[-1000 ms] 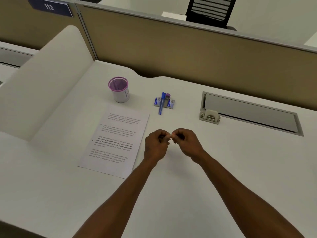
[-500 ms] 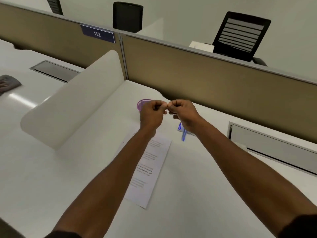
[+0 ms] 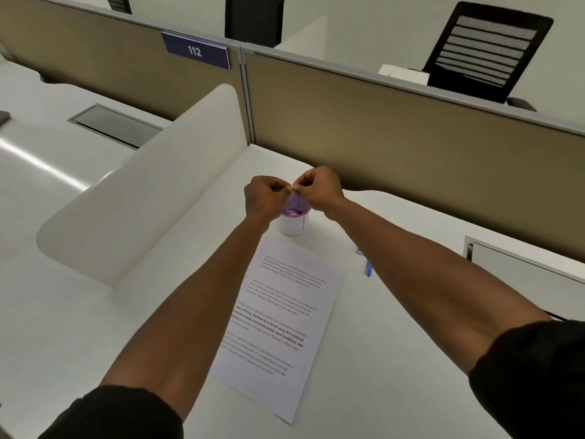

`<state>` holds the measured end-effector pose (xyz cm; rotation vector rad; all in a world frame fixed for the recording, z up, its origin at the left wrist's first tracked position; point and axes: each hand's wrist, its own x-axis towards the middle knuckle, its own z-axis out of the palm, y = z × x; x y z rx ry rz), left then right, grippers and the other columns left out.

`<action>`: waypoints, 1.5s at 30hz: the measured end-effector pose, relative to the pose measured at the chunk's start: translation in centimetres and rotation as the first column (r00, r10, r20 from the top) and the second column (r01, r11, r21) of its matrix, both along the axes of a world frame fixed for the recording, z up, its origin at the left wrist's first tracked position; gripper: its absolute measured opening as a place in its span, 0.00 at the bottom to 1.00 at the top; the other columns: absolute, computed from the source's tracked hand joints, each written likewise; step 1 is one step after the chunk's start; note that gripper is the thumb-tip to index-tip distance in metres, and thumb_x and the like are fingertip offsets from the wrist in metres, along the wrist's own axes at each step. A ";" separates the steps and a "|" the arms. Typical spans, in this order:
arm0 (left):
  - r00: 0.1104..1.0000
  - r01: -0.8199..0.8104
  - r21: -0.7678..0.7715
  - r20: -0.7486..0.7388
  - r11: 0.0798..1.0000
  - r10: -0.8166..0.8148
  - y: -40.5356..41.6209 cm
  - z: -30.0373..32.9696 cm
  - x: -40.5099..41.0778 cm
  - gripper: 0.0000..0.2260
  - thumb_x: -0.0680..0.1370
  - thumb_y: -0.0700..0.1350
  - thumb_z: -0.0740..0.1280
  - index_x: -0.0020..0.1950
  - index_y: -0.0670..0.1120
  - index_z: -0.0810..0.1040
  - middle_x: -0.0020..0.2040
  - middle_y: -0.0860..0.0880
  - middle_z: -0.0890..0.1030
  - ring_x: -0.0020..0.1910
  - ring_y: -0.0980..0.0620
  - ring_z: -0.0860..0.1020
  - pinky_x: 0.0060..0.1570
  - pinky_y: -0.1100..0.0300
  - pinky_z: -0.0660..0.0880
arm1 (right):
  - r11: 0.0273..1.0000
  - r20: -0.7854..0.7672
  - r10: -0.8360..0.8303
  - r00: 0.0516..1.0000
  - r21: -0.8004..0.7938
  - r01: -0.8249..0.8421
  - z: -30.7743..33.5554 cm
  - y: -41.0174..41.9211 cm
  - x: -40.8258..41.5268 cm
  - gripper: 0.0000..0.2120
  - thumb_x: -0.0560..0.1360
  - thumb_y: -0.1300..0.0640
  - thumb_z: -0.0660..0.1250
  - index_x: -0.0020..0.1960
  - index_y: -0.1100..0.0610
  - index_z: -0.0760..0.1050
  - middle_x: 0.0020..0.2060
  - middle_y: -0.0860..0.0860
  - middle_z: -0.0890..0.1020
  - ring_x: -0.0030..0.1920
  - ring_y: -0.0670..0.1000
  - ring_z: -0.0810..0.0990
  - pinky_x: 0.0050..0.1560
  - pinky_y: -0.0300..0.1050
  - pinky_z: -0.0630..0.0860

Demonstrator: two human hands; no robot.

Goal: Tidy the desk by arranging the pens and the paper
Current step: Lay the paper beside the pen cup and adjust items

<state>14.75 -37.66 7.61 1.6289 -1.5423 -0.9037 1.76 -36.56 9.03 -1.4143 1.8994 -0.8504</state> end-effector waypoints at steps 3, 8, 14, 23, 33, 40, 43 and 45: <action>0.976 0.094 -0.034 0.198 0.995 -0.086 -0.2 -1.1 0.2 0.08 0.76 0.43 0.70 0.52 0.43 0.85 0.50 0.44 0.85 0.48 0.47 0.83 0.49 0.59 0.77 | 0.995 -0.307 0.098 0.947 -0.002 -0.103 -0.6 -0.1 0.4 0.08 0.73 0.61 0.69 0.49 0.57 0.86 0.45 0.54 0.86 0.46 0.53 0.83 0.47 0.47 0.81; 0.930 0.103 -0.064 0.360 0.993 -0.073 -0.2 -1.3 0.3 0.08 0.75 0.47 0.70 0.51 0.48 0.86 0.49 0.48 0.85 0.46 0.47 0.83 0.46 0.57 0.79 | 0.991 -0.480 0.106 0.871 -0.025 -0.135 -0.9 0.5 0.4 0.08 0.73 0.58 0.71 0.51 0.55 0.85 0.45 0.54 0.86 0.44 0.54 0.82 0.45 0.44 0.79; 0.916 0.097 -0.065 0.396 0.993 -0.063 -0.2 -1.3 0.2 0.08 0.72 0.49 0.75 0.47 0.47 0.87 0.45 0.47 0.86 0.42 0.47 0.83 0.43 0.57 0.80 | 0.993 -0.470 0.093 0.878 -0.023 -0.118 -1.2 0.6 -0.1 0.07 0.72 0.57 0.74 0.49 0.56 0.85 0.44 0.54 0.86 0.45 0.55 0.83 0.48 0.46 0.81; 0.912 0.147 -0.096 0.399 0.984 -0.098 0.3 -1.9 -0.2 0.10 0.76 0.48 0.69 0.53 0.44 0.85 0.48 0.44 0.85 0.44 0.46 0.82 0.45 0.56 0.79 | 0.984 -0.472 0.152 0.868 -0.014 -0.179 -1.8 1.0 -0.5 0.09 0.74 0.54 0.71 0.53 0.54 0.85 0.46 0.54 0.86 0.45 0.56 0.82 0.40 0.42 0.73; 0.958 0.092 -0.133 0.283 0.987 -0.051 0.6 -2.1 -0.4 0.08 0.76 0.40 0.68 0.52 0.44 0.85 0.52 0.45 0.85 0.50 0.47 0.82 0.51 0.59 0.77 | 0.993 -0.086 0.099 0.991 -0.054 -0.104 -1.3 1.5 -1.6 0.13 0.75 0.68 0.63 0.53 0.60 0.84 0.53 0.55 0.85 0.53 0.54 0.82 0.53 0.48 0.79; 0.987 -0.010 -0.209 0.155 0.978 0.044 4.3 -0.7 -1.2 0.07 0.79 0.44 0.66 0.54 0.45 0.82 0.51 0.48 0.84 0.47 0.53 0.80 0.46 0.68 0.72 | 0.997 0.577 -0.081 0.813 0.042 0.069 -0.1 7.7 -4.2 0.05 0.77 0.61 0.68 0.50 0.58 0.83 0.43 0.53 0.87 0.41 0.48 0.84 0.40 0.42 0.78; 0.990 0.133 -0.192 0.074 0.972 -0.121 9.2 -1.0 -2.3 0.05 0.79 0.41 0.67 0.51 0.46 0.82 0.47 0.51 0.83 0.42 0.58 0.78 0.44 0.78 0.68 | 0.993 0.560 -0.110 0.821 0.035 0.109 -1.3 14.1 -6.5 0.04 0.76 0.59 0.71 0.48 0.59 0.83 0.39 0.53 0.87 0.40 0.50 0.85 0.38 0.40 0.79; 0.957 0.289 -0.149 0.048 0.946 -0.285 13.4 -1.8 -3.1 0.05 0.78 0.40 0.67 0.48 0.46 0.82 0.42 0.53 0.83 0.38 0.59 0.78 0.40 0.78 0.70 | 0.992 0.458 -0.128 0.880 0.070 0.108 -2.5 19.6 -7.8 0.06 0.73 0.56 0.74 0.45 0.59 0.84 0.37 0.54 0.86 0.38 0.51 0.85 0.37 0.42 0.79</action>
